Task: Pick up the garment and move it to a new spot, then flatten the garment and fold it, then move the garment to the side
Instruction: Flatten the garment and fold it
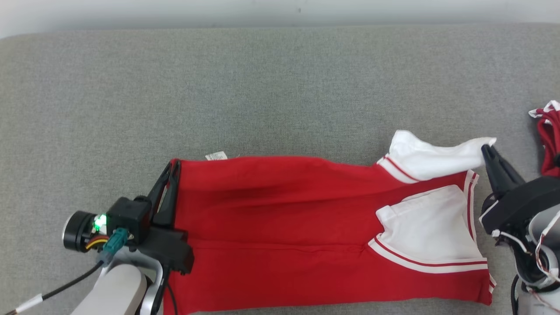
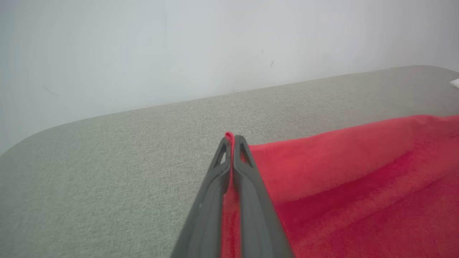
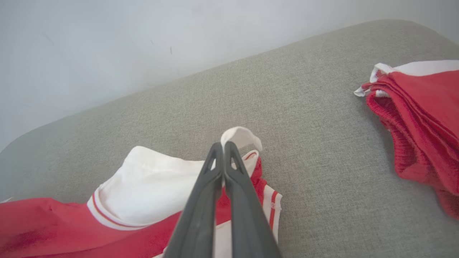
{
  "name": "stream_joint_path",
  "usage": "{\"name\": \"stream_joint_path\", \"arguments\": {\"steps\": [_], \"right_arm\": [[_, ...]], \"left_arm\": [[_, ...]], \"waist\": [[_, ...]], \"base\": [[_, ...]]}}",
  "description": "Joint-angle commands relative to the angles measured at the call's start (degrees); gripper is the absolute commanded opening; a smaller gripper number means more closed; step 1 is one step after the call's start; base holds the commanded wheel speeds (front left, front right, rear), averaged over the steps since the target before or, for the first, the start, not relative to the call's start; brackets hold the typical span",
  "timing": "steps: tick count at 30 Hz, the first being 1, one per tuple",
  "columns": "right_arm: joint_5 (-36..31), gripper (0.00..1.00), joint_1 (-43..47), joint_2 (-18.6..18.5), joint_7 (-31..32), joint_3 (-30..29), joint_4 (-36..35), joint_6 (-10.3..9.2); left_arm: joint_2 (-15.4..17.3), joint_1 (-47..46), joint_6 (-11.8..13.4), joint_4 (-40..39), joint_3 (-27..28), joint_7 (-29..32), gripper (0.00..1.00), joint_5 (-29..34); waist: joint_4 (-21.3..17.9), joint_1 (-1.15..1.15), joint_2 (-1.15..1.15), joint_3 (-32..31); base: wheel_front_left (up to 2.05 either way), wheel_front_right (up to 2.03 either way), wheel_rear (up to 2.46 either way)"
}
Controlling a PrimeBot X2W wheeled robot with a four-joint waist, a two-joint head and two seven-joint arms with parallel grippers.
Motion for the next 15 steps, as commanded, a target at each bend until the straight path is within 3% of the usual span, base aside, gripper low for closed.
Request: {"name": "stream_joint_path", "arguments": {"steps": [1, 15], "right_arm": [[0.29, 0.00, 1.18, 0.82, 0.40, -0.39, -0.69, -0.12], [2.71, 0.00, 13.28, 3.32, 6.13, -1.35, -6.04, -0.12]], "left_arm": [[0.17, 1.30, 0.29, -0.42, 0.28, -0.42, 0.00, 0.87], [-1.71, 12.62, 0.83, -2.48, 4.79, -0.49, 0.00, 1.72]], "waist": [[-0.27, 0.01, 0.00, -0.78], [-0.01, 0.01, 0.00, -4.71]], "base": [[0.00, 0.00, 0.00], [0.00, 0.00, 0.00]]}}
